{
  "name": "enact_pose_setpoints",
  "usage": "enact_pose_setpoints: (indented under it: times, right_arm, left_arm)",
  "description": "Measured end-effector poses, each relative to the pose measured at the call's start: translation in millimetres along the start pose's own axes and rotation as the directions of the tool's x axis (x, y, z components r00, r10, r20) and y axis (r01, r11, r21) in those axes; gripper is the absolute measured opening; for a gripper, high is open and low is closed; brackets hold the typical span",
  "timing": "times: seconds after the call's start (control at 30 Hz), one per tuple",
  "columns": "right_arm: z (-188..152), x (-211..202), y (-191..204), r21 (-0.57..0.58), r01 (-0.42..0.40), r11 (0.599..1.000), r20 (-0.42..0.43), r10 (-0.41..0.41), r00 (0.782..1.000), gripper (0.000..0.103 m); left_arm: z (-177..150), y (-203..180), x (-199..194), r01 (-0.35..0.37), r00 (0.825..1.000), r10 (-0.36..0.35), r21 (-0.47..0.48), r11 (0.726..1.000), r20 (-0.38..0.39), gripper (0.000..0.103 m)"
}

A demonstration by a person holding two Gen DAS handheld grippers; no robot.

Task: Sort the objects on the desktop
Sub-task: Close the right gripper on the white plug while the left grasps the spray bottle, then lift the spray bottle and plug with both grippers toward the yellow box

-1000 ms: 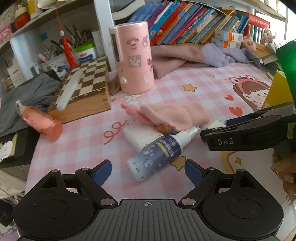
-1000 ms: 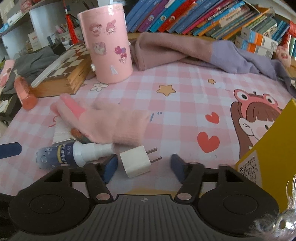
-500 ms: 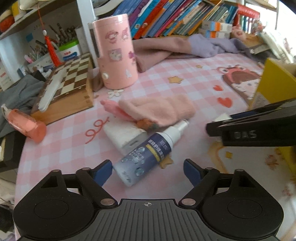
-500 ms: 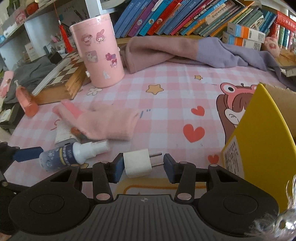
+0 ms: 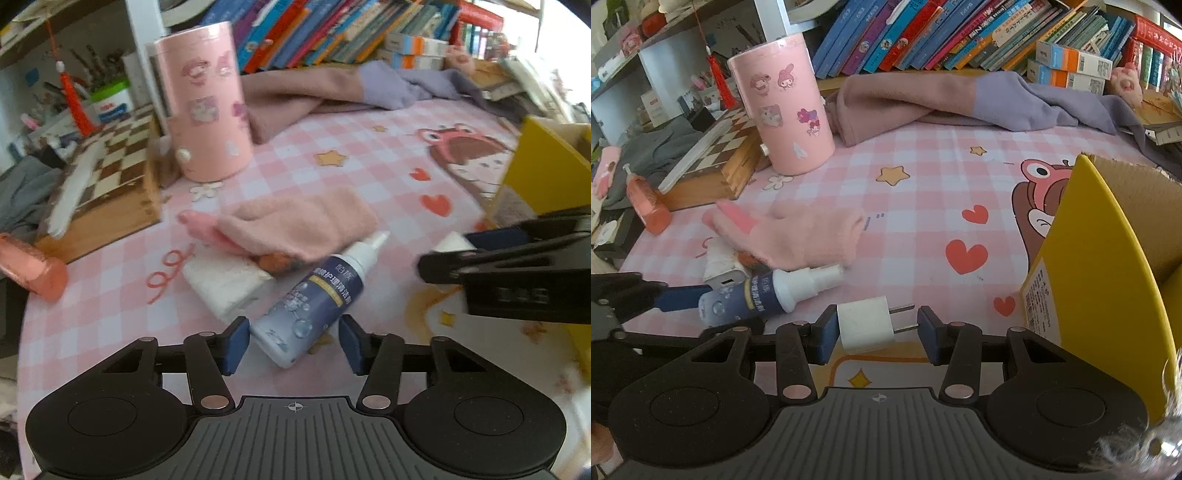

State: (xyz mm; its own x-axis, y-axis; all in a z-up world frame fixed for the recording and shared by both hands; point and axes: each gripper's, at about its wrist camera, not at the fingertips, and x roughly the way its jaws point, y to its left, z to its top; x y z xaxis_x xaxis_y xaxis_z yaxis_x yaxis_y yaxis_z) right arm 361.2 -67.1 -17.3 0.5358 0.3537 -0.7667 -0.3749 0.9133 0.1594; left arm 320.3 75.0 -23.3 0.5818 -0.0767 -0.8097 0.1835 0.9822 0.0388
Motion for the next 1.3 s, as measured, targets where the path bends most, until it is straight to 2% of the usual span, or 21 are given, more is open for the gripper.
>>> enact_pose_setpoints:
  times: [0.13,0.23,0.33,0.4,0.43,0.5,0.6,0.7,0.8,0.97,1.13,1.3]
  right_arm:
    - [0,-5,-1,0.001,0.001,1.000,0.012,-0.001,1.000,0.043]
    - [0,-5,-3,0.013,0.005,1.000,0.011,-0.006,1.000,0.043]
    - [1,-4,-5,0.021,0.008,1.000,0.010,-0.008,1.000,0.043]
    - [1,-4,-5,0.020,0.008,1.000,0.011,-0.008,1.000,0.043]
    - [1,-4,-5,0.020,0.008,1.000,0.010,-0.008,1.000,0.043]
    - [1,-5,-4,0.014,0.007,1.000,0.011,-0.007,1.000,0.043]
    - [-1,-6,-3,0.009,0.006,1.000,0.012,-0.007,1.000,0.043]
    - [-3,-5,-3,0.010,0.009,1.000,0.004,-0.009,1.000,0.043]
    - [-4,-7,-2,0.011,0.010,1.000,0.001,-0.010,1.000,0.043]
    - [-6,-15,2,-0.002,0.005,1.000,0.028,-0.005,1.000,0.043]
    - [-8,-25,7,-0.013,-0.008,1.000,0.043,0.009,0.999,0.043]
    - [-15,-41,14,-0.057,-0.022,0.998,0.062,0.026,0.998,0.043]
  left_arm:
    - [-3,-14,-21,0.087,0.995,-0.089,0.052,0.995,0.033,0.051]
    - [-3,-25,-23,0.022,0.997,-0.032,0.130,0.991,0.070,0.051]
    - [2,-27,-7,0.071,0.997,-0.075,0.135,0.988,0.028,0.055]
    - [2,-34,4,0.079,0.997,-0.078,0.167,0.983,-0.009,0.052]
    - [1,-37,7,0.075,0.997,-0.074,0.186,0.980,-0.016,0.048]
    - [-3,-40,9,0.082,0.997,-0.081,0.191,0.978,-0.014,0.046]
    - [-4,-34,11,0.103,0.995,-0.102,0.146,0.984,-0.012,0.043]
    - [-4,-29,11,0.115,0.993,-0.115,0.107,0.988,-0.003,0.032]
    - [-5,-23,8,0.115,0.993,-0.115,0.052,0.992,0.002,0.031]
    - [-13,-10,-18,0.103,0.993,-0.100,-0.042,0.994,0.060,0.031]
    - [-18,3,-45,0.102,0.990,-0.087,-0.138,0.985,0.111,0.031]
    - [-29,4,-68,0.110,0.987,-0.084,-0.196,0.974,0.139,0.031]
